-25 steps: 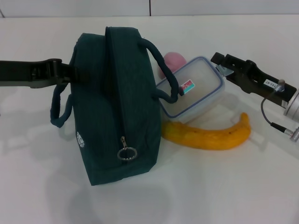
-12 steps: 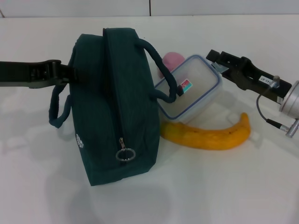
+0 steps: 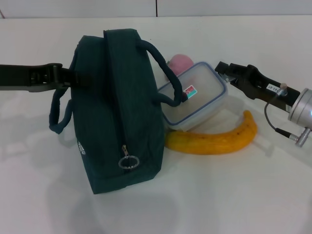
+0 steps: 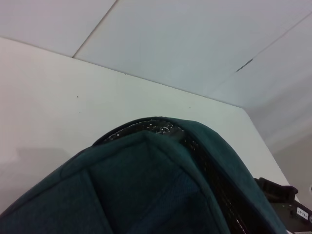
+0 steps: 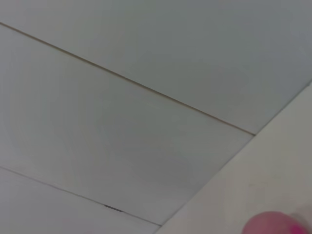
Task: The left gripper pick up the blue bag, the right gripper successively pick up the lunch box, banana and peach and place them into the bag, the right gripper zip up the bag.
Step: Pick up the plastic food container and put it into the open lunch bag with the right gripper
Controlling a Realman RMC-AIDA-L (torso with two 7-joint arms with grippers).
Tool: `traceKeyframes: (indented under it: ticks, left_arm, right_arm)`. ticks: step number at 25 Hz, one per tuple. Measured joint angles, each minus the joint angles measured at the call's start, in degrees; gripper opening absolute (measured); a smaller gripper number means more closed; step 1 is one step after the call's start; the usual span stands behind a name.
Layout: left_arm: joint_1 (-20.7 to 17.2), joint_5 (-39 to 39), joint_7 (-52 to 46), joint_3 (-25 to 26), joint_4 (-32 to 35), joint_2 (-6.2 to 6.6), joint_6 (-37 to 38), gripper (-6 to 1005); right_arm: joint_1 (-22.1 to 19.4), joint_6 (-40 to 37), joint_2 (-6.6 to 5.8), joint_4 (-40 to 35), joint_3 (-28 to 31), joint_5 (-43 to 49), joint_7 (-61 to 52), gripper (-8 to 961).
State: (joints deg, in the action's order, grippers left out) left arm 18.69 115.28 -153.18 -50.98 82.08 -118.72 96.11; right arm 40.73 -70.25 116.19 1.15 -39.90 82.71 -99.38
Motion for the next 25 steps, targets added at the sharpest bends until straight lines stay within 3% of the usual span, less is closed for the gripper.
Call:
traceKeyframes:
  ticks: [7, 25]
  left_arm:
    - [-0.3, -0.3, 0.7, 0.3, -1.0, 0.23, 0.0, 45]
    - [-0.5, -0.9, 1.1, 0.6, -1.4, -0.09, 0.1, 45]
  right_arm:
    - [-1.1, -0.9, 0.01, 0.3, 0.5, -1.2, 0.0, 134]
    - [-7.7, -7.9, -0.09, -0.4, 0.5, -11.4, -1.4, 97]
